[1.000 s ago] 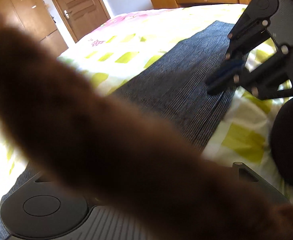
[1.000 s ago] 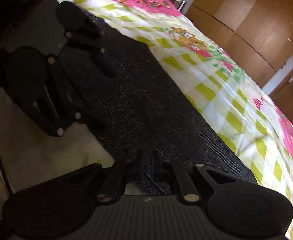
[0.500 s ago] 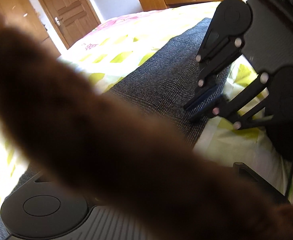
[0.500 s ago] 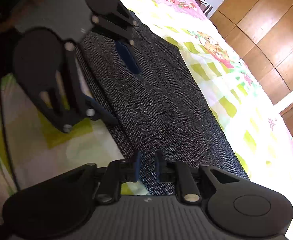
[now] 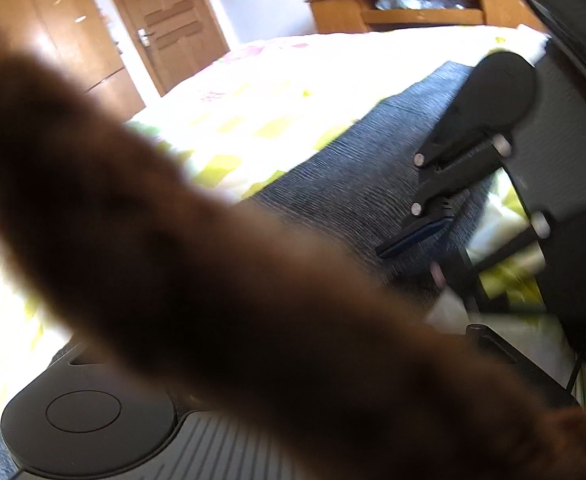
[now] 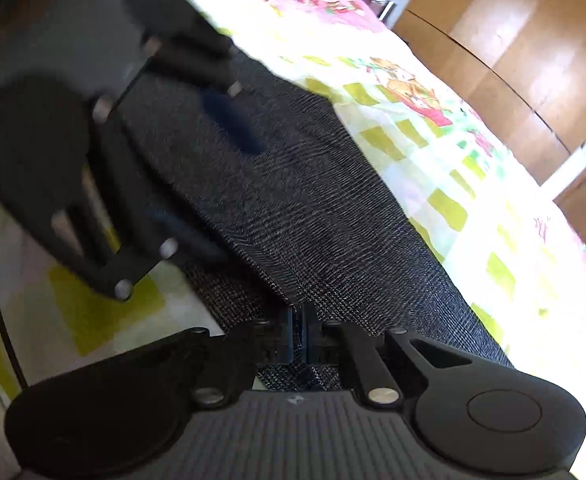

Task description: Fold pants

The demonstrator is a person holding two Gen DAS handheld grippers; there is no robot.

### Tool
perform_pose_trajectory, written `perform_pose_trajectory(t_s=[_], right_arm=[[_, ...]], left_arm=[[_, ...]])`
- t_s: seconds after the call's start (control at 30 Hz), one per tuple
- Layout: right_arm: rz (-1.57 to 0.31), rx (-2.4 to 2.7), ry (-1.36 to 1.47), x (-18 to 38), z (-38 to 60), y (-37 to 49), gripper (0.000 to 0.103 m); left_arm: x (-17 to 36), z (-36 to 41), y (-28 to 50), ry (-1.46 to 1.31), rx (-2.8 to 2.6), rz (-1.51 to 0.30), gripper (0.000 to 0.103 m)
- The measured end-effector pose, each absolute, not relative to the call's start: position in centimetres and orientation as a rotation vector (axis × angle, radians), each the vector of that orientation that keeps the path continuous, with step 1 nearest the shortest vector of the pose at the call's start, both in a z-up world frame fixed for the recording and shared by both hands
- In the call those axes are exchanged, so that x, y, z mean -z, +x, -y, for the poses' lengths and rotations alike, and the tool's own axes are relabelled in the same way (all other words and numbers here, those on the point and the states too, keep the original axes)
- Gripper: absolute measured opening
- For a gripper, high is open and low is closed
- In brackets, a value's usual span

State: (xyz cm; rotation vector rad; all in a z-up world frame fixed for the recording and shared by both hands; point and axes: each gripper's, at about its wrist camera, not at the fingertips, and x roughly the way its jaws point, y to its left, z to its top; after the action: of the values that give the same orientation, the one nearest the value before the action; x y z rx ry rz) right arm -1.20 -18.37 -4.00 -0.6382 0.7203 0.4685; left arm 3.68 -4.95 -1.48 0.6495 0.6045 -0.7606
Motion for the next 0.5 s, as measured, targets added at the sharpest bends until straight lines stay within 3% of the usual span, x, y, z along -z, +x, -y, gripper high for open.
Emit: perform_pose_trajectory(t_s=[0.17, 0.2, 0.23, 0.27, 0.5], right_arm=[[-0.7, -0.47, -0.629, 2.5, 18.8, -1.7, 0.019], [-0.704, -0.478, -0.636, 2.7, 18.9, -1.8, 0.019], [-0.716, -0.486, -0.64, 3.1, 18.9, -1.6, 0.019], [-0.741, -0.492, -0.644, 3.9, 18.9, -1.3, 0.019], [-0.753, -0.499, -0.737, 5.4, 17.9, -1.3, 0.02]], left_arm=[[2.6, 4.5, 3.1, 0.69, 0.764, -0.62, 0.071], [2.5, 4.3, 2.9, 0.676, 0.761, -0.622, 0.064], [2.4, 4.2, 2.8, 0.666, 0.76, -0.629, 0.038], [2.2, 4.1, 2.8, 0.663, 0.755, -0.634, 0.026], [3.1, 3.0, 1.7, 0.703, 0.783, -0.668, 0.024]])
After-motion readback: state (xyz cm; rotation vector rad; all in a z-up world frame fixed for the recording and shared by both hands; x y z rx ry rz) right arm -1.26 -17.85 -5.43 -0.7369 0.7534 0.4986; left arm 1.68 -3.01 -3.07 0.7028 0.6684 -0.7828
